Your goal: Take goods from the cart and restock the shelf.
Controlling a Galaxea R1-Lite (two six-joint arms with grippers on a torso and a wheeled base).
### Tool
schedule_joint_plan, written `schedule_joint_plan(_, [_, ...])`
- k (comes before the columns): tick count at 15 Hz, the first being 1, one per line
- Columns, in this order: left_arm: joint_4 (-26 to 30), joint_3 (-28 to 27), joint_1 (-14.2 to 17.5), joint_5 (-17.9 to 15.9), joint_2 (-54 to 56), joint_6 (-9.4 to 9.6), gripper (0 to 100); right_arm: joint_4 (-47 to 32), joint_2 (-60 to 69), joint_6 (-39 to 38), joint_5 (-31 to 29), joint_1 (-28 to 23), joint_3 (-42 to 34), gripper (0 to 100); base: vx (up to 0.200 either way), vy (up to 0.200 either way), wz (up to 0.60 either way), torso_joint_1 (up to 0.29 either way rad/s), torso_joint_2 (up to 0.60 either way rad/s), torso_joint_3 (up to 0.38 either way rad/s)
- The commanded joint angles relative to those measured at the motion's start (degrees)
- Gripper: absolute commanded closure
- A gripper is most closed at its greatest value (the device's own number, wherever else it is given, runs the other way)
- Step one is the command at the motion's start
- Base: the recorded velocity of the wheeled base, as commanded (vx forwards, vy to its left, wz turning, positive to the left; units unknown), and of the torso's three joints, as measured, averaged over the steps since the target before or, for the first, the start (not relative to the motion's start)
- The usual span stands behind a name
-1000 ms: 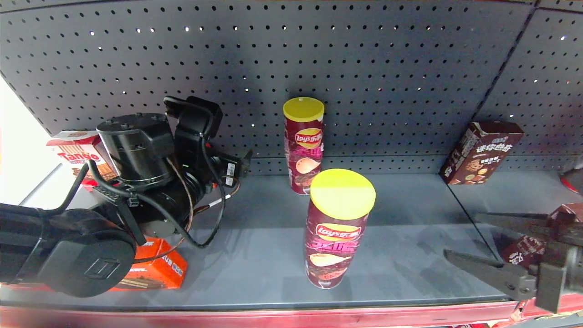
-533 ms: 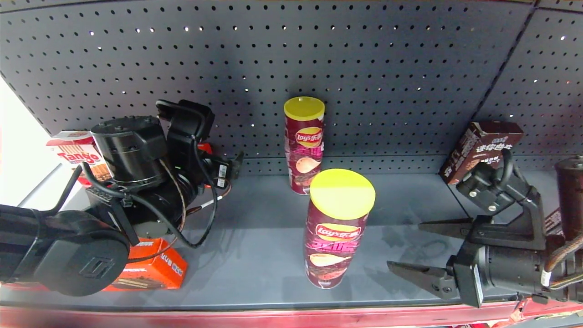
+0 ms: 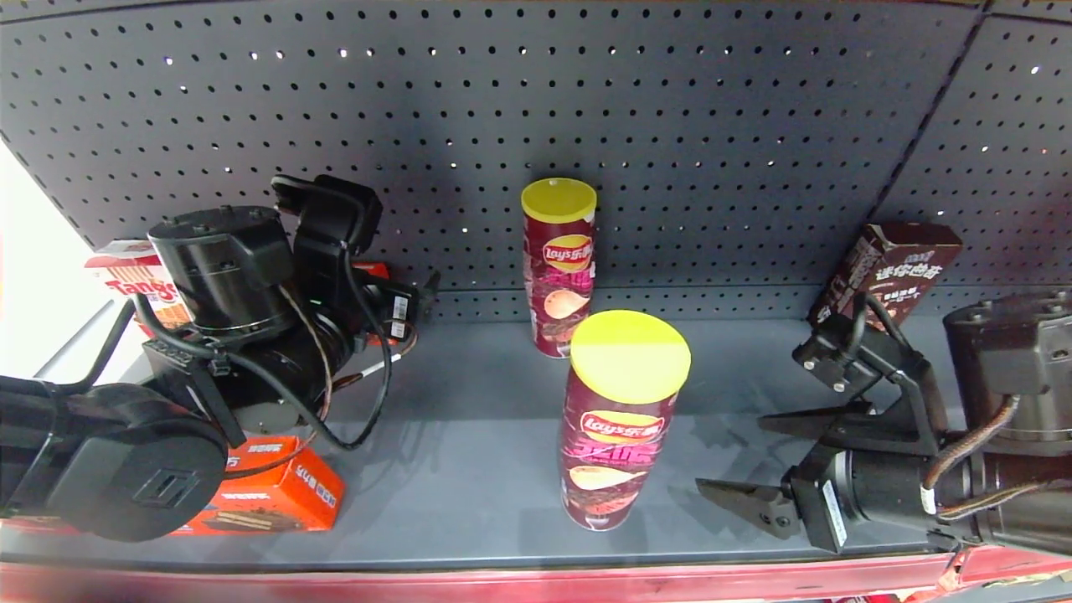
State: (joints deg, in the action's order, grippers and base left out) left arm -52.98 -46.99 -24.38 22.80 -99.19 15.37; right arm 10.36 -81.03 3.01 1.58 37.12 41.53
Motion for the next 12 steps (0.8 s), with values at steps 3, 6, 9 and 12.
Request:
schedule_joint_plan(3, [-0.02,-0.03,0.12,0.06,0.32,0.01,0,1.24,-3.43,-0.02,-0.53,0.50,0.39,0,0.000,0.000,0.00,0.000,0.00,0.000])
schedule_joint_plan(6, [-0.02,-0.03,0.47,-0.03,0.49,0.10,0,1.33,-5.01,-0.02,-0.53,1.38,1.80,0,0.000,0.000,0.00,0.000,0.00,0.000])
schedule_joint_plan(9, [-0.02,-0.03,0.56,-0.03,0.58,0.01,0,1.33,-6.42,-0.02,-0.62,2.25,2.85,0,0.000,0.000,0.00,0.000,0.00,0.000])
schedule_joint_plan(12, [-0.02,0.06,0.56,0.06,0.58,0.10,0,1.33,-7.65,-0.02,-0.62,2.43,3.99,0,0.000,0.000,0.00,0.000,0.00,0.000])
